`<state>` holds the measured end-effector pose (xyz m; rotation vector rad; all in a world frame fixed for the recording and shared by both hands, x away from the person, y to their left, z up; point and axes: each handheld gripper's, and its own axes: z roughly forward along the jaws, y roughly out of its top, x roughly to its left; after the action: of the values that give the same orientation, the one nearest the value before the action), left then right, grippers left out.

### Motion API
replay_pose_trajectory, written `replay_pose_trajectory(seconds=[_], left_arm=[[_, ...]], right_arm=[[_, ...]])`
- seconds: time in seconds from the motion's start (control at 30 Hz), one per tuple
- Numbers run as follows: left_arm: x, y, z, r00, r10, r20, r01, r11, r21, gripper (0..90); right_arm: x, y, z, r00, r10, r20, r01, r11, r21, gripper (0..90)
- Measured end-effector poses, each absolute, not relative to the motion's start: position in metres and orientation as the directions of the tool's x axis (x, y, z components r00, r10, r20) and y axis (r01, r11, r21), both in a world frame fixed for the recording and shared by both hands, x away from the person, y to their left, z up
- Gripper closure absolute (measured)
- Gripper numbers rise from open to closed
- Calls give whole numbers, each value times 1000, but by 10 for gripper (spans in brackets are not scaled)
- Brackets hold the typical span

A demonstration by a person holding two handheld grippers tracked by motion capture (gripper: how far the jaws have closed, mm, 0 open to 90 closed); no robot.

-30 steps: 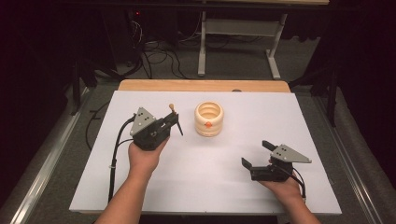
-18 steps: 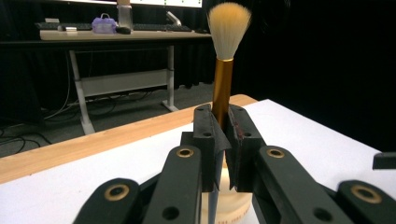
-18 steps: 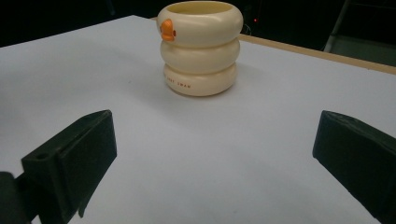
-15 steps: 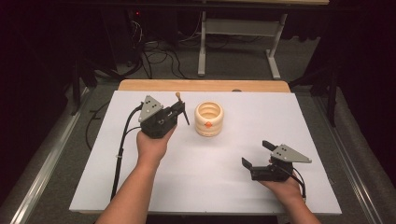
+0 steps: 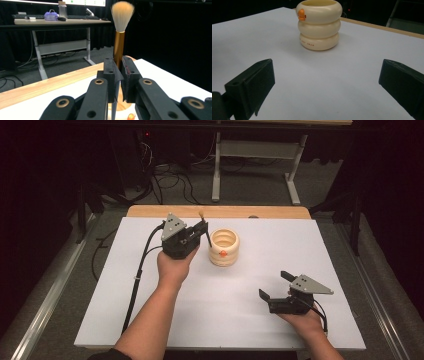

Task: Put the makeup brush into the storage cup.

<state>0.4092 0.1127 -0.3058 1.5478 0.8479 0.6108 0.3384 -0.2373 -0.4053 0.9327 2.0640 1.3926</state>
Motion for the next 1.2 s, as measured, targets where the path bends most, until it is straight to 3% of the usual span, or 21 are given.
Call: replay_pose_trajectory(seconds=[1.2], left_arm=[[427, 95, -302, 596, 801, -62, 158, -41, 987, 839]], right_arm=[[338, -238, -406, -654, 757, -19, 266, 253, 930, 24]])
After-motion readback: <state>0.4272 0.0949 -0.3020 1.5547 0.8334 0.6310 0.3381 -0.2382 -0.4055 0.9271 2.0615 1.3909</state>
